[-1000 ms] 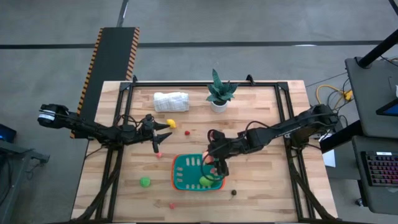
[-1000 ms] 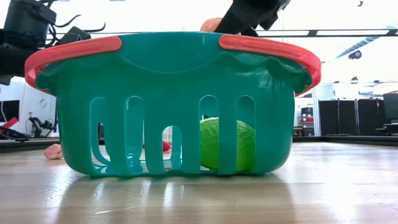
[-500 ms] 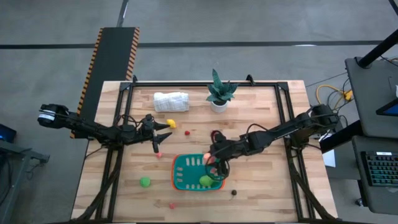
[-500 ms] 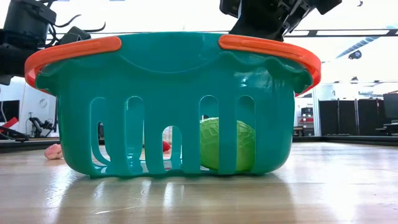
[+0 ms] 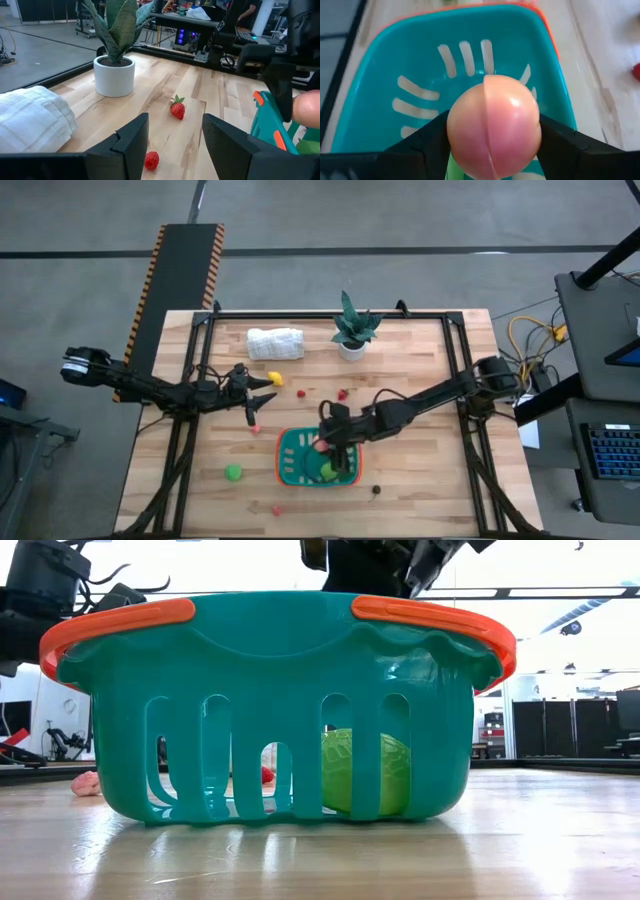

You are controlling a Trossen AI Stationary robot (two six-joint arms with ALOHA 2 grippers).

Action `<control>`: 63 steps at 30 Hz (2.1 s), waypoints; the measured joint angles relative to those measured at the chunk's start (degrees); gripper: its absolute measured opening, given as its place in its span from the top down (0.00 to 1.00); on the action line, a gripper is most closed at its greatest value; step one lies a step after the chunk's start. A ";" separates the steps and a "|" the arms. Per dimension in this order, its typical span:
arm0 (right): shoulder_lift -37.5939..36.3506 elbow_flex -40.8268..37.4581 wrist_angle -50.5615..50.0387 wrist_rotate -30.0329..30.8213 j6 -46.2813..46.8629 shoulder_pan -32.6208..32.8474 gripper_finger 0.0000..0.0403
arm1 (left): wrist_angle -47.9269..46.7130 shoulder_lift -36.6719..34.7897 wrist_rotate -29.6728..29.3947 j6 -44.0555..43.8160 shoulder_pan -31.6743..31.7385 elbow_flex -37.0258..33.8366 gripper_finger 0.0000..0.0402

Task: Pick and placing Produce into tupperware
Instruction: Put the large pink peach into the blue bin

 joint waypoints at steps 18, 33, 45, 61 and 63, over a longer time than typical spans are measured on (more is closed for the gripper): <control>0.69 5.72 -12.68 -0.11 -21.19 4.59 0.43 | -1.39 0.61 0.02 -0.02 0.00 -0.02 0.57; 0.69 7.27 -13.29 -0.07 -27.20 3.21 0.43 | -1.34 0.61 -0.52 0.50 0.02 -0.02 0.57; 0.69 6.90 -17.97 -0.07 -22.96 2.34 0.43 | -1.26 0.61 -0.61 3.00 0.01 -0.02 0.57; 0.69 7.01 -22.83 0.69 -17.10 2.27 0.43 | -1.25 0.63 -0.61 3.02 0.02 -0.02 0.57; 0.69 7.12 -23.51 1.49 -17.12 2.20 0.43 | -1.25 0.63 -0.61 3.02 0.00 -0.02 0.57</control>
